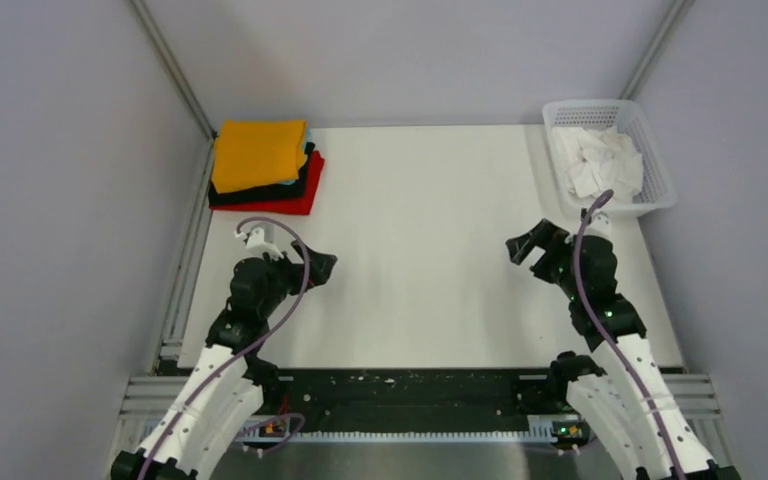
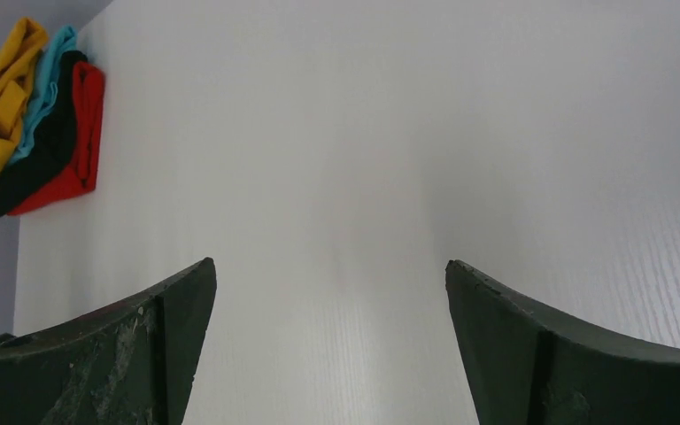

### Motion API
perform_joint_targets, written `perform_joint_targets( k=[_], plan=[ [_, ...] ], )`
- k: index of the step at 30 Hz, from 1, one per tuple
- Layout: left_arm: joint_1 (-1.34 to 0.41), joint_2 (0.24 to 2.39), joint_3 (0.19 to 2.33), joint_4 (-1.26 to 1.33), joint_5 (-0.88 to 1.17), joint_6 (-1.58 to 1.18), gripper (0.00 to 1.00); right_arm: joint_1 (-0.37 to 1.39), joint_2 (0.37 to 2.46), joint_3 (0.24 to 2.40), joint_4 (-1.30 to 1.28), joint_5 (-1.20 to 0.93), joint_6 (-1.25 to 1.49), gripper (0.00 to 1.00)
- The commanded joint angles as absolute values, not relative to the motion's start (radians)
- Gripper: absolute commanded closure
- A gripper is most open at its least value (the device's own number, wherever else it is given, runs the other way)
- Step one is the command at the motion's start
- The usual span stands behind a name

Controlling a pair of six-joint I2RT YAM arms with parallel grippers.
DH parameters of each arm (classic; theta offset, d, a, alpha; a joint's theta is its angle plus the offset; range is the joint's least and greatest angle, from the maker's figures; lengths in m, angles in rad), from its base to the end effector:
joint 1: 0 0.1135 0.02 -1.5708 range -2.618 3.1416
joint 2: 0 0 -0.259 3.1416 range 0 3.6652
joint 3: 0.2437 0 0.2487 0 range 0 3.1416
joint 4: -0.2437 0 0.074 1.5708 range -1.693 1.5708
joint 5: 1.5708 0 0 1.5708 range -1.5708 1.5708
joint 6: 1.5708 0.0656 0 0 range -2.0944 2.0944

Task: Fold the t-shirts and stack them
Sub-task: Grab crumpled tshirt from bin with the right arm

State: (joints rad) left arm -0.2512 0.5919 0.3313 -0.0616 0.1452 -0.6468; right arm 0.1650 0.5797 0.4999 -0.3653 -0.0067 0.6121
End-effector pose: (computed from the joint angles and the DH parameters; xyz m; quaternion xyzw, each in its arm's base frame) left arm 0.1773 -0.0553 0.2098 -0.1174 0.8018 -0.3061 0.4997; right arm 0.1722 0.0291 0.2358 0.1858 0.8251 0.2048 0.4927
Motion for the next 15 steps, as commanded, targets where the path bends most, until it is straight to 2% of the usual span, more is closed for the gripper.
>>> perform_joint_targets(
  k=[1,8,12,15],
  plan=[
    [-0.252,0.602,0.36,-0.048,0.019,-0.667,0.01,0.159,0.685,0.641,-0.323,0.063,0.654,0.01],
    [-0.251,0.652,0.373,-0.054,-0.066,-0.671,0.01,0.158,0.938,0.879,-0.2,0.156,0.613,0.01],
    [-0.252,0.657,0.39,-0.091,-0.095,-0.682,0.01,0.154,1.128,1.079,-0.231,0.318,0.508,0.01],
    [-0.25,0.654,0.383,-0.088,-0.12,-0.684,0.01,0.082,1.299,1.241,-0.273,0.314,0.446,0.01]
  ],
)
